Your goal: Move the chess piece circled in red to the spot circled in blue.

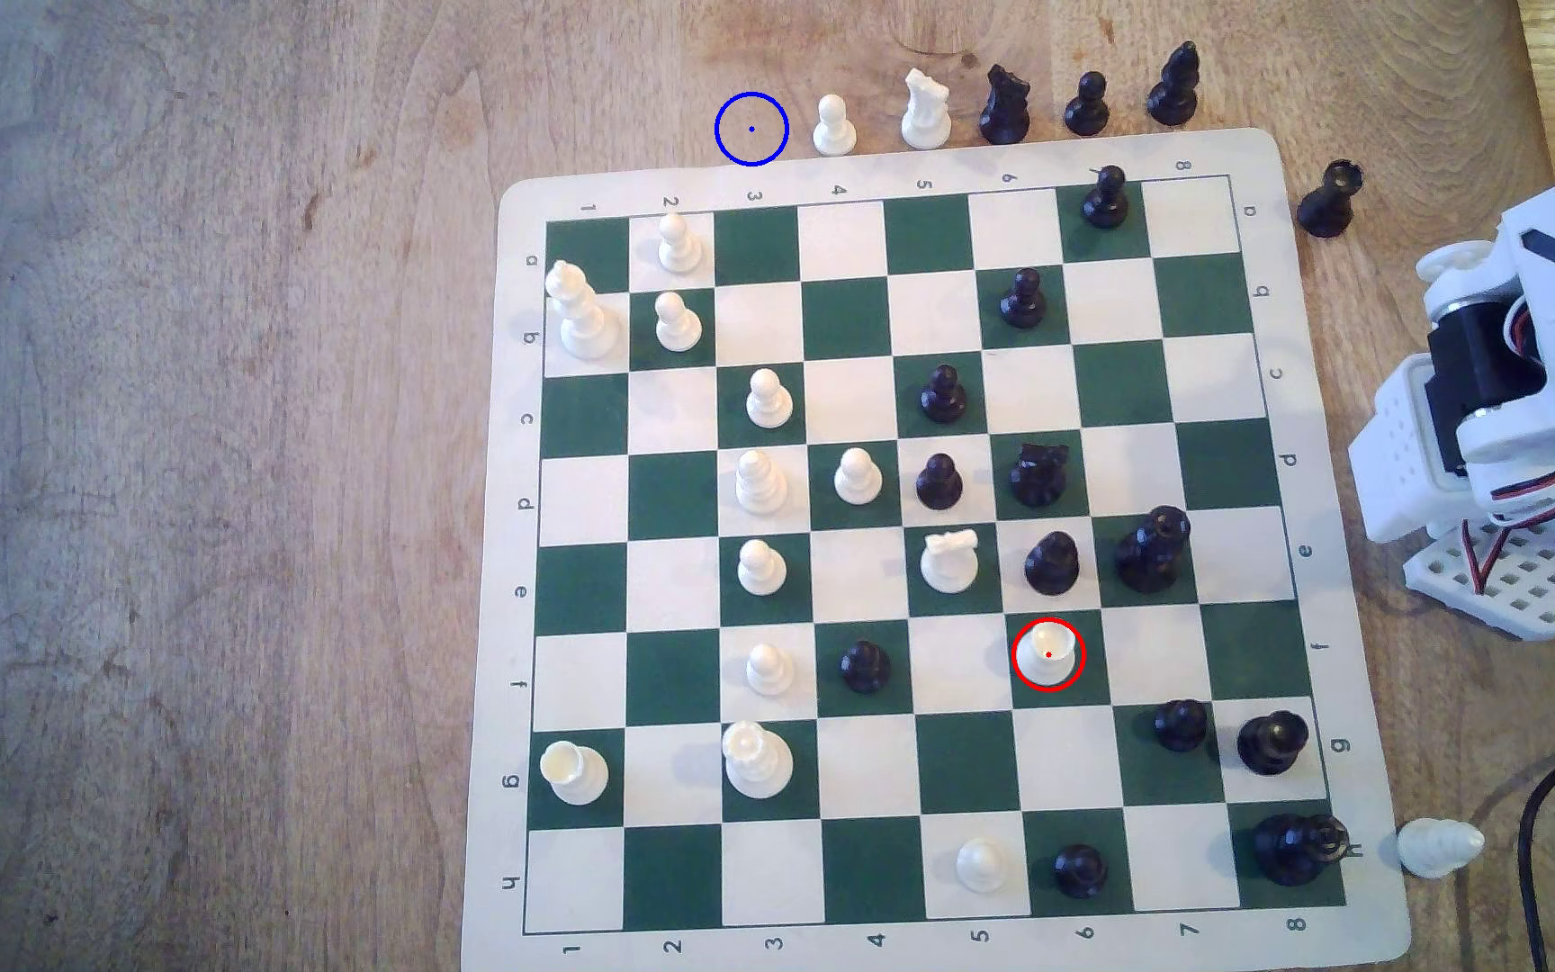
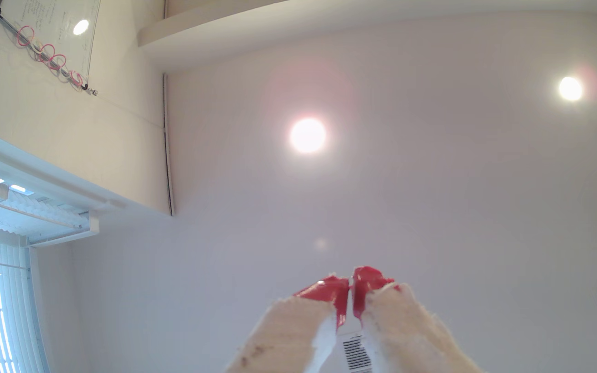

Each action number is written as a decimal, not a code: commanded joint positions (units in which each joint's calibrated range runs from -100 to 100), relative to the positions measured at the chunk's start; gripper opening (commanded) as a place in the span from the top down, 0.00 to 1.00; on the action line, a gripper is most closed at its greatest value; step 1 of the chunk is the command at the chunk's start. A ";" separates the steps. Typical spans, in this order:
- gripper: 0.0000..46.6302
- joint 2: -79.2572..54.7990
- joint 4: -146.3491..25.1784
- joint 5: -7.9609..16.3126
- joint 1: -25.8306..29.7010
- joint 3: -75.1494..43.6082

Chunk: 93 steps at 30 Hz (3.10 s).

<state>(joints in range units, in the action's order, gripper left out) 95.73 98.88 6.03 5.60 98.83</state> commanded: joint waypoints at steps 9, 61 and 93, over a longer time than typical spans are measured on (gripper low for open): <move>1.00 0.03 -18.46 -0.34 -6.11 1.08; 0.73 -43.94 -160.64 -5.03 16.18 -38.54; 0.75 -60.75 -145.90 -5.86 13.68 -38.26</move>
<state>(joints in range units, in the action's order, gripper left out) 34.81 -48.53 0.32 19.54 64.03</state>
